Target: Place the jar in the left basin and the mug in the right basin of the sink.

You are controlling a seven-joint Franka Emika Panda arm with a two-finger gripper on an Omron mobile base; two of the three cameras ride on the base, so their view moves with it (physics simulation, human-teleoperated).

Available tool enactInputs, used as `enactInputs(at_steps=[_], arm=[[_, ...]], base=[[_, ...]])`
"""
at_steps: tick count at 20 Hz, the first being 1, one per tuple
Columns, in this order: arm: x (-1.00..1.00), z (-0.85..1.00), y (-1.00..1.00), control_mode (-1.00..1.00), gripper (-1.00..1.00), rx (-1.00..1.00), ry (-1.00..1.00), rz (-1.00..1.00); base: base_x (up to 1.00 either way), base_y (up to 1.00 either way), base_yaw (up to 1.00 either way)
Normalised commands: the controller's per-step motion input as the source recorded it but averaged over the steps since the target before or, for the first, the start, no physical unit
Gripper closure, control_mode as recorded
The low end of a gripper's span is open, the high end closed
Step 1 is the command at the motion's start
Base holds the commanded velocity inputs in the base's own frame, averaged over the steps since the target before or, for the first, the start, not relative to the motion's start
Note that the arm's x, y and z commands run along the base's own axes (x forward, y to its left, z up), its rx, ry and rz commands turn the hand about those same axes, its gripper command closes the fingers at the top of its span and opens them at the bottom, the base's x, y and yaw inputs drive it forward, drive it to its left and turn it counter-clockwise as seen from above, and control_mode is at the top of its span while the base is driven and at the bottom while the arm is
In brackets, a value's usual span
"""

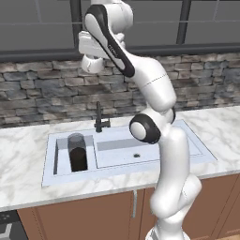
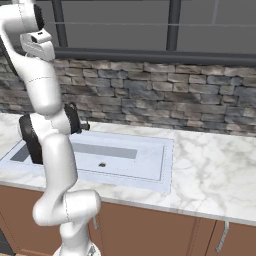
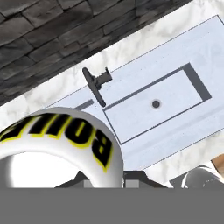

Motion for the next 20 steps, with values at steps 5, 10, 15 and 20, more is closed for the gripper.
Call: enactInputs(at_steps=[5,10,15,20], arm=[[-0.11,0.39,-0.71,-1.0,1.0,0.1,-0.13,0.0],[-0.19,0.15,-0.68,-1.0,1.0,0.06,-0.11,0.01],[-0.23,0.0,-0.42,-1.0,1.0,0.0,-0.03,0.12],[-0.55,-0.04,-0.38,-1.0,1.0,0.0,0.0,0.17]], base=[[0.0,0.0,0.0],[0.0,0.0,0.0],[0.0,0.0,0.0],[0.0,0.0,0.0]])
